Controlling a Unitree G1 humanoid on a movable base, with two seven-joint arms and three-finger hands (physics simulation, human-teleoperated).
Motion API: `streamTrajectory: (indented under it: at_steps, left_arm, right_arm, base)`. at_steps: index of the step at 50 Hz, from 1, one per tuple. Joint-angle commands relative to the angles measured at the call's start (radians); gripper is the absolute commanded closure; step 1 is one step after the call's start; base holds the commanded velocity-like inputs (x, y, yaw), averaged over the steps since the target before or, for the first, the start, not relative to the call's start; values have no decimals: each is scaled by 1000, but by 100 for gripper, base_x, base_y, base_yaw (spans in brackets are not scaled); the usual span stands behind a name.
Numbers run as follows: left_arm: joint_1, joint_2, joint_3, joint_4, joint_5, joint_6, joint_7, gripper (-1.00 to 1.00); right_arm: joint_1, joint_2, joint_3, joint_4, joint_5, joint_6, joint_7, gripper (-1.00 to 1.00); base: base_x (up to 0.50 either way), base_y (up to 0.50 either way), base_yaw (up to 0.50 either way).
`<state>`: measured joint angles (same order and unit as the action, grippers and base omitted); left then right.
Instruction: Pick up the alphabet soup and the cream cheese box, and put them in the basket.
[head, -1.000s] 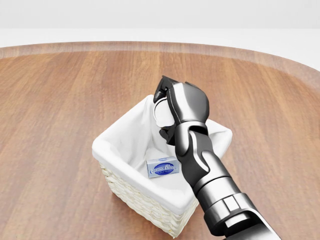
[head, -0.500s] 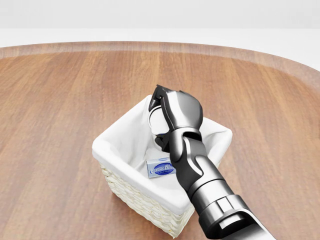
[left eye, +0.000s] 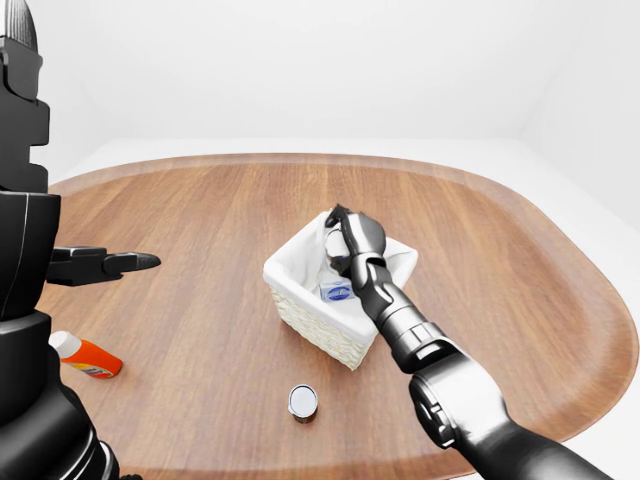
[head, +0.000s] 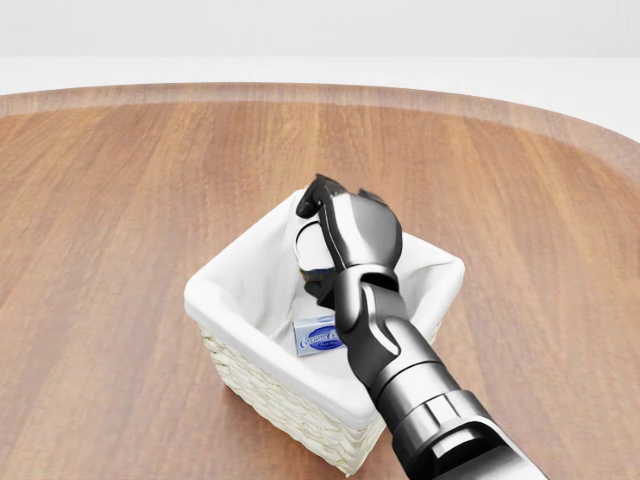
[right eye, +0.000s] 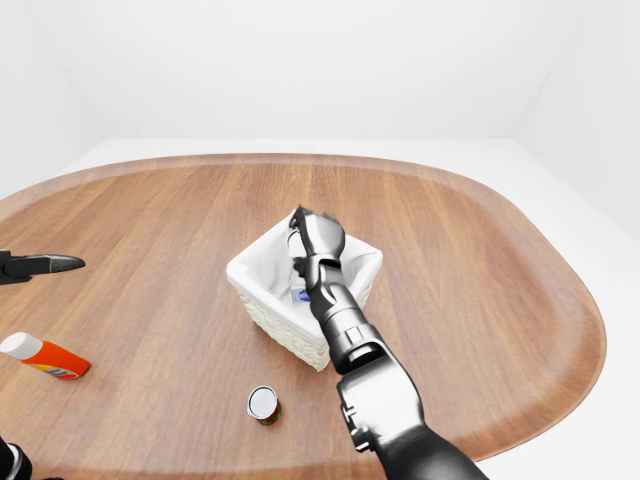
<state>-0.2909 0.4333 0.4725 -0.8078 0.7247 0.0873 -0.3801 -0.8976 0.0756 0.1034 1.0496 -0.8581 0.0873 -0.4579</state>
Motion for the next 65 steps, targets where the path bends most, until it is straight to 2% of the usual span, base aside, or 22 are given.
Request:
streamTrajectory:
  at_steps: [1, 13, 33, 48, 65]
  left_arm:
    - [3, -3, 1, -2, -1, 0, 2, -100]
    - [-3, 2, 1, -5, 0, 0, -4, -100]
    - [2, -3, -2, 4, 0, 0, 3, -100]
    - [-1, 2, 3, -5, -1, 0, -7, -100]
    - [4, -2, 2, 0, -6, 0, -3, -100]
  right_arm:
    - [-16, 1, -2, 3, 12, 0, -44, -100]
    - [-13, -7, -4, -35, 15, 0, -33, -100]
    - [39, -6, -3, -405, -14, 0, 119, -100]
    - [70, 9, -1, -578, -38, 0, 158, -100]
    - [32, 14, -29, -731, 62, 0, 35, -100]
  base:
    - [0, 0, 0]
    - [0, 0, 0]
    - [0, 0, 0]
    - [0, 0, 0]
    - [0, 0, 0]
